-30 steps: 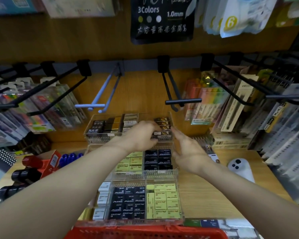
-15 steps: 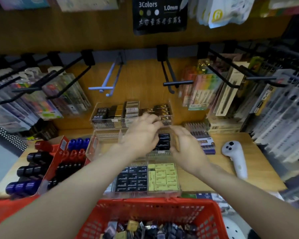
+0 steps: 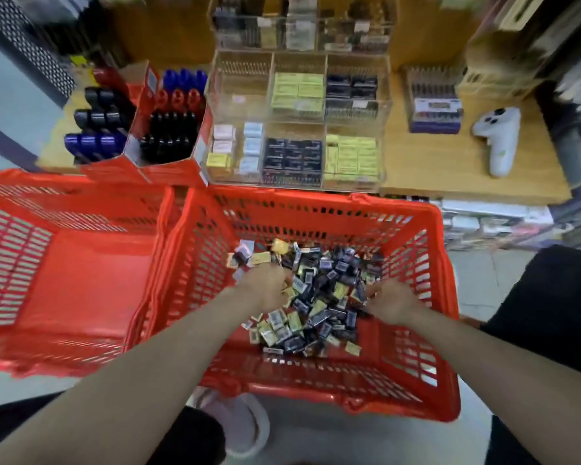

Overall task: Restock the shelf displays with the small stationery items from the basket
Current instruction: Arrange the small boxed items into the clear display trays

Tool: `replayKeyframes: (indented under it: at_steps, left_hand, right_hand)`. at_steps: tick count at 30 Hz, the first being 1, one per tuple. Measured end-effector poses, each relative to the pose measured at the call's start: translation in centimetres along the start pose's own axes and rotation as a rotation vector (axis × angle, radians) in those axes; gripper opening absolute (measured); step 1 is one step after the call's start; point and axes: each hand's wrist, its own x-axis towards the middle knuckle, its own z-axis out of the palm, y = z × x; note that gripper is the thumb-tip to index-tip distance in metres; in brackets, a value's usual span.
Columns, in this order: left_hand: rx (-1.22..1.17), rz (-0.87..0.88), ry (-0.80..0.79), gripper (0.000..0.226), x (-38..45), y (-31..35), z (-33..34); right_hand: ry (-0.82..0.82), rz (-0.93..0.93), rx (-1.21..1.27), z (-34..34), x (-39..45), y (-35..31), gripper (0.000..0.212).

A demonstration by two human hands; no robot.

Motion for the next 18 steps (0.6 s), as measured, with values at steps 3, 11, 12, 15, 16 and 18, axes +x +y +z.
replayKeyframes:
  at_steps: [3, 11, 12, 15, 16, 18]
  left_hand:
    - [-0.124, -0.04, -0.089, 0.036, 1.8, -0.7, 4.3]
    - [-0.175, -0.033, -0.225, 0.035, 4.7, 1.5, 11.4]
    - [-0.151, -0.013, -0.225, 0.034, 4.5, 1.4, 11.9]
    - [-0.089, 0.014, -0.212, 0.036, 4.0, 1.1, 12.8]
    - [-0.082, 0.016, -0.21, 0.035, 4.1, 1.1, 12.9]
    - [-0.085, 0.03, -0.214, 0.034, 4.3, 1.6, 13.1]
  right_hand:
    - [-0.022, 0.062, 0.05, 3.0, 1.5, 1.6, 0.031]
    - [-0.162, -0.034, 0.079, 9.7, 3.1, 2.1, 0.018]
    - [-0.157, -0.049, 0.053, 10.2, 3.1, 2.0, 0.017]
    - [-0.075, 0.023, 0.036, 11.4, 3.4, 1.6, 0.039]
    - [-0.052, 0.071, 0.059, 11.6, 3.5, 1.4, 0.046]
    - [-0.067, 0.187, 0.191, 11.6, 3.7, 1.3, 0.044]
